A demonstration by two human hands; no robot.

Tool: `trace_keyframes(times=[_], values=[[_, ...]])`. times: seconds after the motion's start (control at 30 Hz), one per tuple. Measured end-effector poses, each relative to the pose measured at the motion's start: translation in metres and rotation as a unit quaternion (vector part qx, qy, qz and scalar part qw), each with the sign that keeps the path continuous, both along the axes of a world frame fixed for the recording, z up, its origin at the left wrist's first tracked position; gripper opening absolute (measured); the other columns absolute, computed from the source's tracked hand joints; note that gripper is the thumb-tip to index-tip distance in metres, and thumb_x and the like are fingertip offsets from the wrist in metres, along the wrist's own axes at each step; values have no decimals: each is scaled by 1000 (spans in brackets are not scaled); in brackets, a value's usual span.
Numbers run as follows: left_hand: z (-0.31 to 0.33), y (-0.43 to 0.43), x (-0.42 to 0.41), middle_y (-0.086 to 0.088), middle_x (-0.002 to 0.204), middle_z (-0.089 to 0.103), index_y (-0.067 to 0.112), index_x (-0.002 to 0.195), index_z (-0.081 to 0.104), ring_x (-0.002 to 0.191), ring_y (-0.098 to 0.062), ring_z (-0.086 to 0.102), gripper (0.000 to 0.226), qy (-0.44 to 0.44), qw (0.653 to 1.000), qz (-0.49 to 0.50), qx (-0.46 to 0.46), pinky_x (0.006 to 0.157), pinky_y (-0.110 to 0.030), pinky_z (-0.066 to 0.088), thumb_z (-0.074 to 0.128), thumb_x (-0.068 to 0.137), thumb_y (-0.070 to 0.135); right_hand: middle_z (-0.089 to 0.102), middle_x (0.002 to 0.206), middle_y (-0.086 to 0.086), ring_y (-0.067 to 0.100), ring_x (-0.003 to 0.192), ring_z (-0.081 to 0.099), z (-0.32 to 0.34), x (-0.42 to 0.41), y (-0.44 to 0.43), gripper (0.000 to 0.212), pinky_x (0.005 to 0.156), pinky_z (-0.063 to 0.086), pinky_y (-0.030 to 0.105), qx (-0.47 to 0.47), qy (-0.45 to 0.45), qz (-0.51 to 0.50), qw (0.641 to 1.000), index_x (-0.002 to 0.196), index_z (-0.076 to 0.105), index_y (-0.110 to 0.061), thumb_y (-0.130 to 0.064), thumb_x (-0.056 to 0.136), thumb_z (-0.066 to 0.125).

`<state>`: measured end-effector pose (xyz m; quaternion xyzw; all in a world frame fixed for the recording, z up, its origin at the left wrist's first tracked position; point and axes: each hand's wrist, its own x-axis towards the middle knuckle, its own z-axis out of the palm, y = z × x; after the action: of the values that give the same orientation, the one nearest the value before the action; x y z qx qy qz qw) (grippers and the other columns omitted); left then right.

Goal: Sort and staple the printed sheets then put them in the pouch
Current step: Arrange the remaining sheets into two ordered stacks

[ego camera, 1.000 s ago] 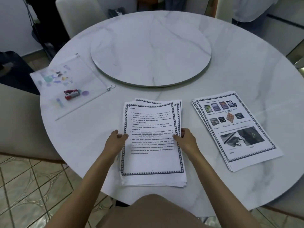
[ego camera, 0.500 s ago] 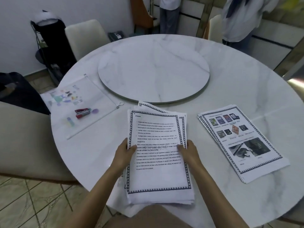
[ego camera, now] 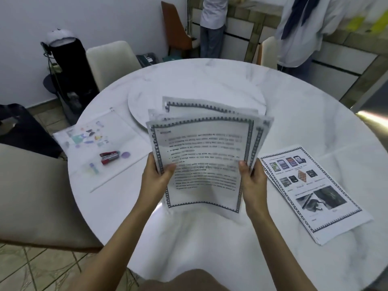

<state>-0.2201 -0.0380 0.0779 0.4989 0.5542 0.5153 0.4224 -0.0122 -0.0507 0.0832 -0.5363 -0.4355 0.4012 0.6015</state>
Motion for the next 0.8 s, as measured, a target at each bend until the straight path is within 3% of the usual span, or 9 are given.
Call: trace_keyframes(times=[0.13,0.23,0.33,0.5,0.63,0.7,0.8], values=[[-27,-10,-5,12,105,62,34,98,50,97,1,60,38,13,999,-11,-41,84,-25,50,61,67,54,67,97,-24,-6,98,60,-17,-3,-9,16,90,47,23,-19,9,3,1000,95,56,-38,-22,92,52],[-41,-17,-1,13,106,62,32,105,52,102,-4,59,26,5,998,-19,-67,90,-30,49,62,82,38,65,108,-14,2,105,61,-25,-5,-13,15,98,47,33,-33,9,18,999,101,56,-36,-26,92,51],[-43,-20,4,13,112,62,24,116,51,107,-5,58,25,-15,998,-6,-57,95,-31,48,53,92,22,65,107,-18,-3,104,60,-22,-9,-13,19,99,46,28,-23,17,19,999,104,55,-37,-23,94,48],[-31,-16,4,13,111,63,32,112,51,104,-1,60,22,-38,999,7,-15,87,-20,48,56,91,27,66,94,-29,-10,95,60,-13,-6,-9,17,85,48,13,14,39,1,999,94,55,-34,-18,94,48],[-33,-14,1,14,109,62,39,105,50,103,-3,60,27,-26,999,14,-26,87,-24,49,57,79,39,67,90,-22,-3,90,61,-20,-4,-10,3,86,48,25,13,27,3,1000,86,57,-35,-34,87,54],[-38,-15,2,14,110,63,34,110,53,105,-5,59,29,-21,999,2,-40,91,-28,48,57,82,39,67,95,-19,0,95,61,-26,-4,-12,8,92,49,28,6,23,7,1000,88,59,-38,-41,84,54],[-40,-18,6,16,111,62,25,118,53,107,-3,58,26,-15,999,-6,-45,94,-28,47,52,92,28,67,103,-14,4,103,61,-28,-6,-12,12,98,47,33,-5,31,7,999,98,59,-33,-27,92,50]])
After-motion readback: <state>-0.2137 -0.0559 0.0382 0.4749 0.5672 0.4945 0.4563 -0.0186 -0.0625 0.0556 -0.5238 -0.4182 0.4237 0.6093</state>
